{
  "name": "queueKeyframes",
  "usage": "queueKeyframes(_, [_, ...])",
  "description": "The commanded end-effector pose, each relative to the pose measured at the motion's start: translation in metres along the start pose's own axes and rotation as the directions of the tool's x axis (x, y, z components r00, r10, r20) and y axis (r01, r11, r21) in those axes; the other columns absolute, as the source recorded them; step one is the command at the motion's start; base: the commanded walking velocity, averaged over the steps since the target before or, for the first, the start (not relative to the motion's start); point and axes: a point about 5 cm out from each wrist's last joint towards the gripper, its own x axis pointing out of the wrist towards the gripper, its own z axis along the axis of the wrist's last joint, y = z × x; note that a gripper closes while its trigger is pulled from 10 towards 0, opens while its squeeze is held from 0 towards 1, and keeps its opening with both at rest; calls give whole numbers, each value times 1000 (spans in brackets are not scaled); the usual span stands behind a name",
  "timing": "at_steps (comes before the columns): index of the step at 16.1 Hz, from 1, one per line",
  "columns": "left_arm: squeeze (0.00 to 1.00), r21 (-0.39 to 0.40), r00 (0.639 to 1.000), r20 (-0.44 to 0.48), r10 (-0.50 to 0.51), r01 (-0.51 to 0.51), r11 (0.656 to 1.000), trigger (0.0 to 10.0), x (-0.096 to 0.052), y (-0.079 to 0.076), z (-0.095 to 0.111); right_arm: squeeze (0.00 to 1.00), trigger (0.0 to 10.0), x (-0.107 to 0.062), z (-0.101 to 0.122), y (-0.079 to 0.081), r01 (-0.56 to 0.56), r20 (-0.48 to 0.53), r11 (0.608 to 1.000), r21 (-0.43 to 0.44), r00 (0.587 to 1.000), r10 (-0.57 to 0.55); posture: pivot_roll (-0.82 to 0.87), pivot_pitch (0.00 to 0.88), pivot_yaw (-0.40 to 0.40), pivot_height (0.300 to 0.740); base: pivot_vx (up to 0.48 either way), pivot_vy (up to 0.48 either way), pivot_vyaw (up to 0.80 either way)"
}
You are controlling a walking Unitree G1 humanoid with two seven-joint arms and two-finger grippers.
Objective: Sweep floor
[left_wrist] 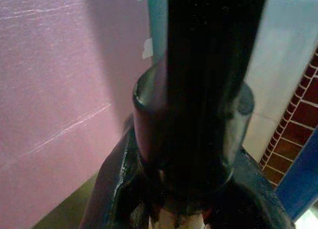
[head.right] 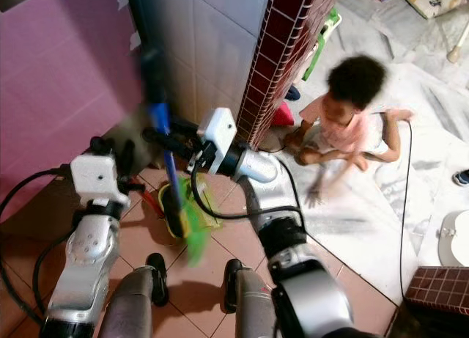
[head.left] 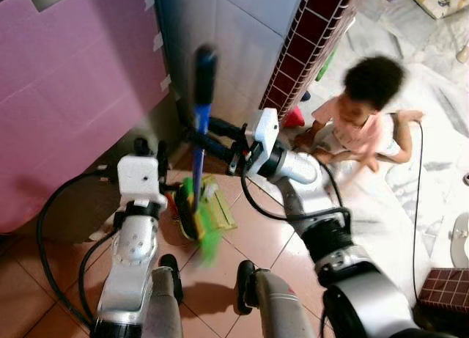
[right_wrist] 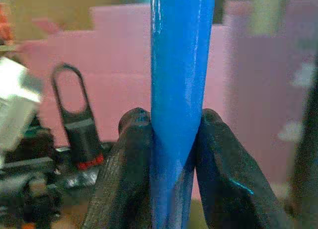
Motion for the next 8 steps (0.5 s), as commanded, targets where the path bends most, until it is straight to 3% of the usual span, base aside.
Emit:
queueKeyframes(1, [0,59,989,-147,6,3,998,10000,-12,4,-29,0,10000,-6,-3,-2,34,-9,998,-57,999,-35,10,352,-84,740,0,0,0])
queueKeyframes(4, [0,59,991,-132,5,3,998,10000,-9,4,-24,0,10000,-1,1,-14,115,-1,993,-1,993,-115,27,344,-81,740,0,0,0])
queueKeyframes(6, [0,60,992,-128,1,6,998,10000,-9,4,-24,0,10000,8,11,-32,174,15,979,105,984,-176,24,337,-82,740,0,0,0])
queueKeyframes(8, [0,57,992,-126,-3,10,998,10000,-7,2,-25,0,10000,14,23,-47,159,20,971,177,986,-165,17,327,-85,740,0,0,0])
